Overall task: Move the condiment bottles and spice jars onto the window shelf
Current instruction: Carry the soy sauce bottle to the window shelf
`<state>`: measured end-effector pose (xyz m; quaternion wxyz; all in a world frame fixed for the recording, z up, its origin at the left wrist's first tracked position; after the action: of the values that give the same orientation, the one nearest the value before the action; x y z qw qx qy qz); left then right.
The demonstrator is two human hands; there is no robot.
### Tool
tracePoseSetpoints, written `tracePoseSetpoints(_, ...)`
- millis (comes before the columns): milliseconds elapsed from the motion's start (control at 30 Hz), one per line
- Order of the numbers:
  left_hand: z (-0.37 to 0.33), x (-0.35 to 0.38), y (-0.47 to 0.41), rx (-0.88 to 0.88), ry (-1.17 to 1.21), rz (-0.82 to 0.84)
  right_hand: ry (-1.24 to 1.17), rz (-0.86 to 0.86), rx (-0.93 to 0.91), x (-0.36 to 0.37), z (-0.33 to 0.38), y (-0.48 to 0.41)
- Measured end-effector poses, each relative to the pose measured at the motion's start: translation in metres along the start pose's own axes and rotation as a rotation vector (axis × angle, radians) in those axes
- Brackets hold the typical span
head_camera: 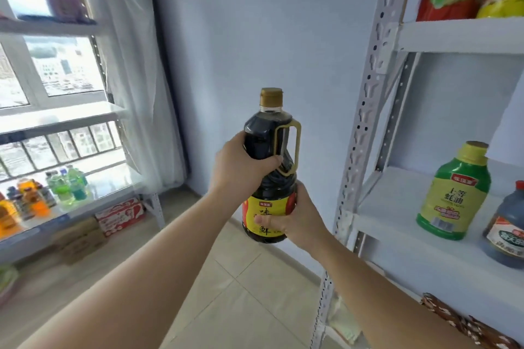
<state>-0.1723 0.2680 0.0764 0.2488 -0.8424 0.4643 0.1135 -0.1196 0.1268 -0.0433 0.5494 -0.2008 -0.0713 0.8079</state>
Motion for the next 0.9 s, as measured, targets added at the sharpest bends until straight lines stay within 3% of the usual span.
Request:
tracePoseSetpoints(433,0.124,-0.197,-0.104,-0.09,-0.07,-0.206,-0.074,0.176,-0.063,0.244,0.027,-0.127)
tracePoseSetpoints(900,0.261,-0.3,-0.251,-0.253,-0.136,-0.445,-0.152,0.483,-0.04,0.425,-0.005,-0.297)
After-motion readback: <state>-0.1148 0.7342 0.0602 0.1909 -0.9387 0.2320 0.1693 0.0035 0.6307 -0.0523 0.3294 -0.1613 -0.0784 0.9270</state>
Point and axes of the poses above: each hand's wrist, its own y-axis away from the middle knuckle, its own x-axis out of the palm, z = x × y, the point moved 3 cm from there along -y, towards the middle knuckle, and after that the axes turned 9 degrees about -x, right-handed, at the moved point
